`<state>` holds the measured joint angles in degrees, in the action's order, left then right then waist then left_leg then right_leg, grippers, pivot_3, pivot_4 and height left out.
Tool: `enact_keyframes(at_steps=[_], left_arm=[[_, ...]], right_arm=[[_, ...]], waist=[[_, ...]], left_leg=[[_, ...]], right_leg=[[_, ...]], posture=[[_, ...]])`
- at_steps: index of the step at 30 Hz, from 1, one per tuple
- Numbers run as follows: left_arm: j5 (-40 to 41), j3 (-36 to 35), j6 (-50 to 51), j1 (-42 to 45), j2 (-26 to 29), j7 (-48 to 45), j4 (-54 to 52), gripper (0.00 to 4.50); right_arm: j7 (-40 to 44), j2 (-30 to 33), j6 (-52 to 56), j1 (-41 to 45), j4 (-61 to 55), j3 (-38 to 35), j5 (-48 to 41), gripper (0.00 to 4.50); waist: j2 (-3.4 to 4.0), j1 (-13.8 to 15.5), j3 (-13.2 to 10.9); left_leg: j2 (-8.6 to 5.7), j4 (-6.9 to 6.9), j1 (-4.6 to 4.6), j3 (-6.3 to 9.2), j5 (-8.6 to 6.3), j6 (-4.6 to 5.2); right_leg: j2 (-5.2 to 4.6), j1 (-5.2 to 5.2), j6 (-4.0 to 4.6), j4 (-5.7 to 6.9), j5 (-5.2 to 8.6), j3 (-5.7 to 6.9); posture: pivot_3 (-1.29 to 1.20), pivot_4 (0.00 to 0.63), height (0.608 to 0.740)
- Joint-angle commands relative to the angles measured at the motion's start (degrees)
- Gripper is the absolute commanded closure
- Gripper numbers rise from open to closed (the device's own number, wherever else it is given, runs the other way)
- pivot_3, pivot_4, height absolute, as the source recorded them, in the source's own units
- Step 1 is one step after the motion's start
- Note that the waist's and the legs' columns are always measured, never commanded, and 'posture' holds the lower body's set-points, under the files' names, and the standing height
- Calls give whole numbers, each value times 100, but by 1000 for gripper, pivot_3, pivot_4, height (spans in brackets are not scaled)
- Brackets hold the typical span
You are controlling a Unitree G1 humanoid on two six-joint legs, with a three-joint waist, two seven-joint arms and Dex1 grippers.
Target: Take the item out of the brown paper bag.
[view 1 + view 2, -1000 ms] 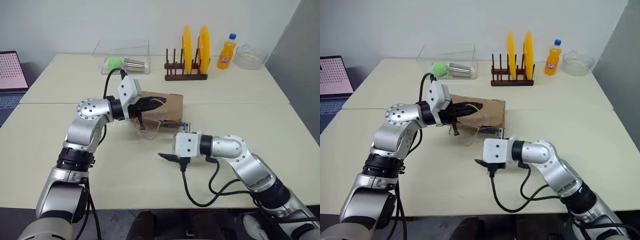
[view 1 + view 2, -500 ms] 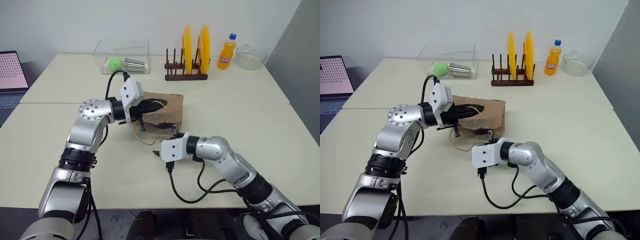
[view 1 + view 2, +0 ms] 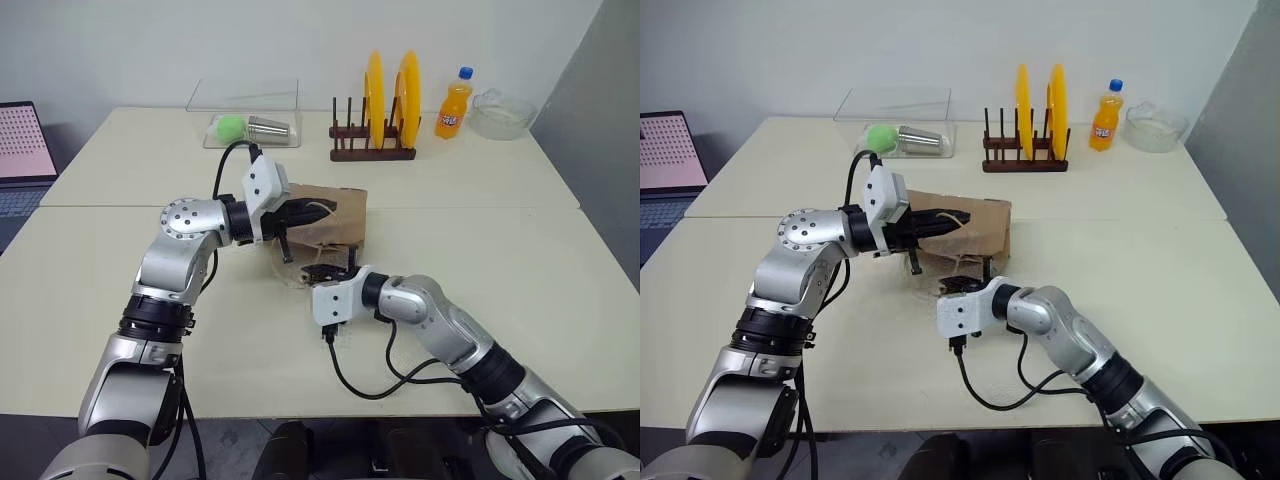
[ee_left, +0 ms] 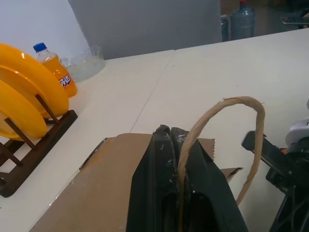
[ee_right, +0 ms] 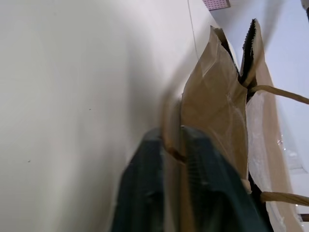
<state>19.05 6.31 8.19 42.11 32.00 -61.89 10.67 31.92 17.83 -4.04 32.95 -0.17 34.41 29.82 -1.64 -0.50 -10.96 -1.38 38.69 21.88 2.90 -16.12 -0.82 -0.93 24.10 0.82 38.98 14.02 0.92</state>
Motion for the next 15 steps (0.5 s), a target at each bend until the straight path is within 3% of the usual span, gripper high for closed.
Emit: enact_keyframes(at_steps=[1, 15], left_arm=[[47, -167, 30, 168, -8, 18, -268, 4500], [197, -382, 940, 964, -180, 351, -192, 4500]], right_arm=[[-147, -60, -138, 52, -36, -165, 16, 4491], [780, 515, -795, -313, -62, 94, -168, 4491]], waist=[[0, -1, 0], [-1, -2, 0]], left_leg=[[0, 0, 0, 0, 0, 0], [0, 3, 2, 0, -1, 1]], right_leg=[[0, 0, 0, 0, 0, 0], [0, -1, -2, -1, 0, 1]], posture=[[0, 150, 740], [0, 150, 740]])
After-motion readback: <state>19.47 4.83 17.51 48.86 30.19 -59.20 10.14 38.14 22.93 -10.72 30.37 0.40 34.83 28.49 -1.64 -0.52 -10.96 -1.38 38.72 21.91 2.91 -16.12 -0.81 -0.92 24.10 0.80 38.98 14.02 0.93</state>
